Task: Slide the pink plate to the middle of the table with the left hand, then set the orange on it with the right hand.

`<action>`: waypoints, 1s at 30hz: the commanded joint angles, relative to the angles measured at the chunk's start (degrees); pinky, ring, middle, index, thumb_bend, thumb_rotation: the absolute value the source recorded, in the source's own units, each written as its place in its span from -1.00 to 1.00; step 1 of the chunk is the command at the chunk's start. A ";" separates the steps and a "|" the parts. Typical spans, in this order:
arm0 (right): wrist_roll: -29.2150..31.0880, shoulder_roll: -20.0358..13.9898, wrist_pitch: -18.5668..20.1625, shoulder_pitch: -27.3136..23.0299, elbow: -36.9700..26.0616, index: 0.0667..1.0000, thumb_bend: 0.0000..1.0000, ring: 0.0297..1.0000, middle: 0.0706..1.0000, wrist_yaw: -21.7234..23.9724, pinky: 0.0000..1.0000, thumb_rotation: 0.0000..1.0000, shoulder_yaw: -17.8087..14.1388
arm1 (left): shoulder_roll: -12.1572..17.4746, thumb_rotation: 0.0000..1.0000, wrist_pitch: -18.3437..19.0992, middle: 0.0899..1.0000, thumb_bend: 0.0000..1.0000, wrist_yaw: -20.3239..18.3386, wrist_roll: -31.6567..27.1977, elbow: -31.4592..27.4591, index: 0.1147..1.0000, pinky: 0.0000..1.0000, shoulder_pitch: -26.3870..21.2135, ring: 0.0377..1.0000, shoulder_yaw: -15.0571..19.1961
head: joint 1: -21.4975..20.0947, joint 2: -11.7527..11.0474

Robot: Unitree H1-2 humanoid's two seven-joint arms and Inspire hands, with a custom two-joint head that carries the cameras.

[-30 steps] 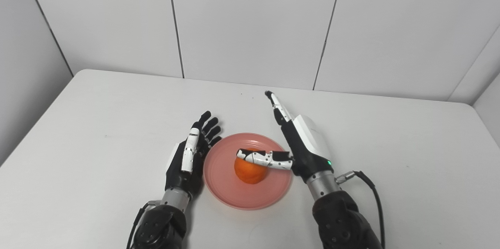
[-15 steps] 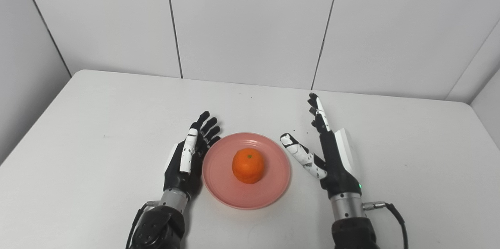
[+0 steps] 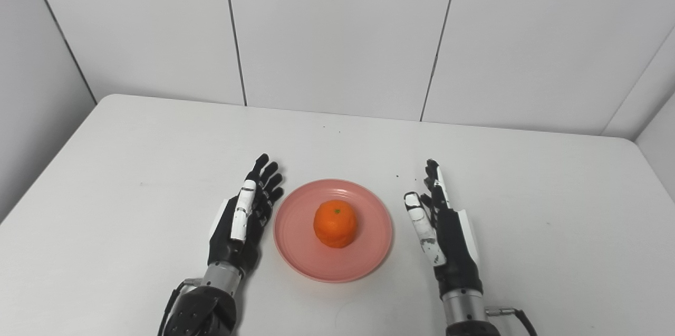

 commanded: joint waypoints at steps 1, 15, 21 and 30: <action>1.62 1.39 0.24 -0.62 -0.35 1.00 0.63 0.98 1.00 -0.49 0.99 1.00 -0.34 | 0.44 1.00 0.20 0.97 -0.20 -0.46 0.08 -0.24 0.95 0.95 1.30 0.95 -0.12 | 0.05 -0.01; 3.03 4.16 0.44 -0.50 1.02 0.98 -0.24 0.93 0.97 -1.97 0.96 1.00 -0.04 | 1.71 1.00 -1.27 1.00 -0.20 -0.73 1.68 -2.17 1.00 1.00 2.27 1.00 -0.73 | -0.67 -0.15; 5.29 5.39 1.48 -0.41 1.30 0.98 -0.41 0.95 0.98 -2.26 0.99 1.00 -0.63 | 2.61 1.00 -3.33 1.00 -0.18 -0.49 4.01 -2.32 1.00 1.00 2.81 1.00 -1.33 | -1.06 -0.07; 7.27 5.89 -0.29 -0.24 2.05 0.99 -0.46 0.93 0.97 -2.64 0.95 1.00 -1.45 | 3.09 1.00 -3.41 1.00 -0.15 -1.45 3.13 -3.21 1.00 1.00 3.77 1.00 -1.27 | -0.73 -0.12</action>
